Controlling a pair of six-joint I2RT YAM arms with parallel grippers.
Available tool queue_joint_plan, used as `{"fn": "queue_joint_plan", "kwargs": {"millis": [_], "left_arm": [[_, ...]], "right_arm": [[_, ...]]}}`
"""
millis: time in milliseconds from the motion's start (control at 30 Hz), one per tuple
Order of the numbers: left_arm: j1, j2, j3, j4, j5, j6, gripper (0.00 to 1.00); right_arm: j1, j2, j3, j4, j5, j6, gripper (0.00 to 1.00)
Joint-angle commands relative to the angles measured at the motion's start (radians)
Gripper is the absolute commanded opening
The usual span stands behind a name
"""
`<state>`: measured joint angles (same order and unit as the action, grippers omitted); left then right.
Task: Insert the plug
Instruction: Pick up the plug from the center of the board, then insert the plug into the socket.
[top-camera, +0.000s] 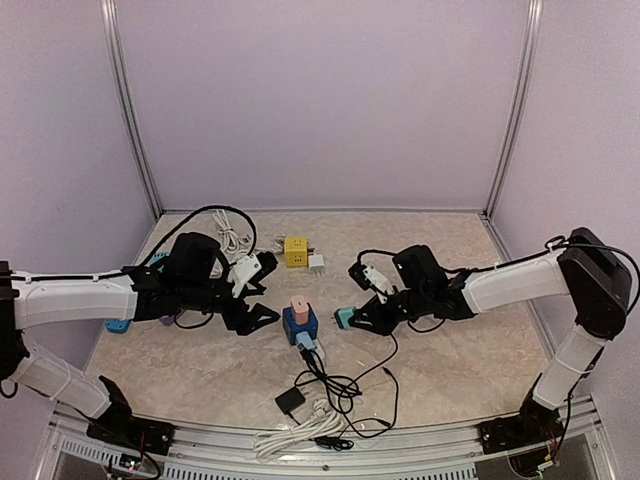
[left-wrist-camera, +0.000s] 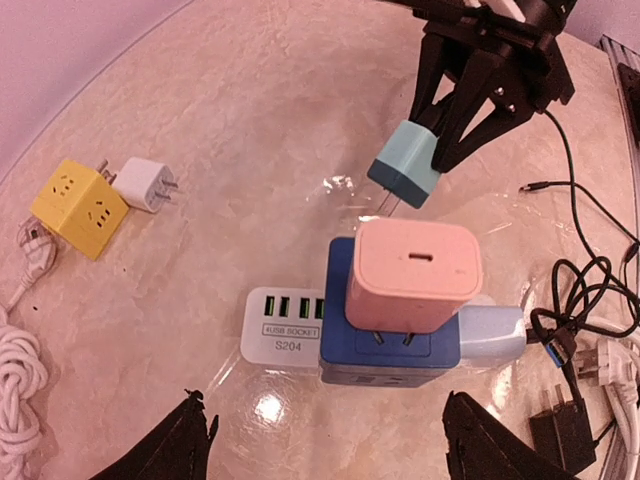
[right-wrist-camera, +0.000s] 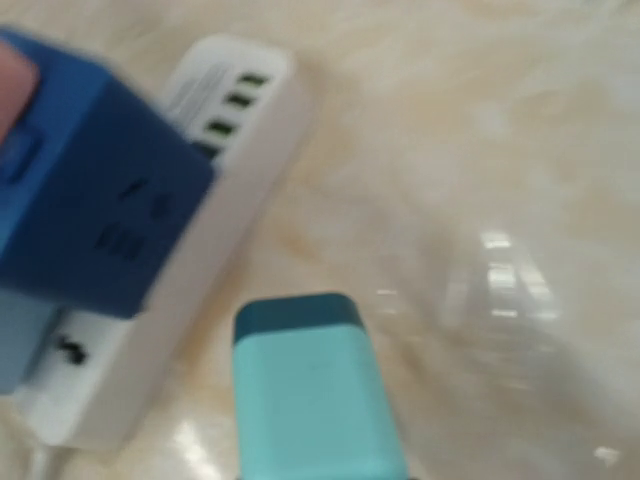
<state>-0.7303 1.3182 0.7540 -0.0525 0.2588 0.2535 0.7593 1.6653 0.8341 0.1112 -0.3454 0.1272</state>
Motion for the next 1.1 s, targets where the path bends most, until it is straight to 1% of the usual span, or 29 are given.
{"fn": "queue_joint_plan", "kwargs": {"millis": [0,67,100,200,267,367,467,533,567,633,767,800,833,867,933,1067], "left_arm": [[0.031,0.024,-0.033,-0.034,-0.012,0.017,0.8],[0.048,0.031,-0.039,-0.021,0.026,0.059,0.88],[0.055,0.036,-0.039,-0.019,0.05,0.083,0.91],[0.068,0.047,-0.03,-0.059,0.133,0.176,0.94],[0.077,0.054,-0.021,-0.092,0.188,0.236,0.98],[0.094,0.066,-0.015,-0.131,0.266,0.298,0.99],[0.108,0.066,-0.022,-0.146,0.281,0.326,0.99],[0.111,0.064,-0.022,-0.138,0.273,0.297,0.99],[0.107,0.065,-0.024,-0.119,0.244,0.251,0.99],[0.082,0.064,-0.021,-0.088,0.14,0.129,0.99],[0.034,0.034,-0.031,-0.06,0.048,-0.075,0.99],[0.01,0.024,-0.031,-0.046,-0.003,-0.115,0.99],[-0.009,0.019,-0.03,-0.033,-0.082,-0.157,0.99],[-0.022,0.018,-0.027,-0.019,-0.119,-0.194,0.99],[-0.046,0.02,-0.033,-0.001,-0.154,-0.231,0.99],[-0.097,0.002,-0.08,-0.013,-0.167,-0.204,0.97]], "right_arm": [[0.057,0.027,-0.018,0.128,-0.096,0.027,0.0],[0.079,0.032,-0.032,0.162,-0.102,0.05,0.0],[0.095,0.033,-0.039,0.181,-0.097,0.068,0.0],[0.164,0.045,-0.041,0.245,-0.078,0.118,0.0],[0.214,0.054,-0.016,0.249,-0.055,0.128,0.0],[0.247,0.062,0.005,0.255,-0.06,0.15,0.0],[0.248,0.049,0.02,0.192,-0.065,0.149,0.0],[0.248,0.026,0.02,0.127,-0.057,0.112,0.0],[0.245,0.008,0.02,0.091,-0.046,0.09,0.0],[0.23,-0.014,0.025,0.019,-0.029,0.053,0.0],[0.183,-0.049,0.032,-0.061,0.001,0.027,0.0],[0.177,-0.058,0.032,-0.07,0.013,0.025,0.0],[0.172,-0.066,0.029,-0.073,0.021,0.025,0.0],[0.168,-0.076,0.025,-0.072,0.027,0.026,0.0],[0.165,-0.099,0.006,-0.063,0.039,0.032,0.0],[0.159,-0.144,-0.028,-0.057,0.057,0.039,0.0]]}}
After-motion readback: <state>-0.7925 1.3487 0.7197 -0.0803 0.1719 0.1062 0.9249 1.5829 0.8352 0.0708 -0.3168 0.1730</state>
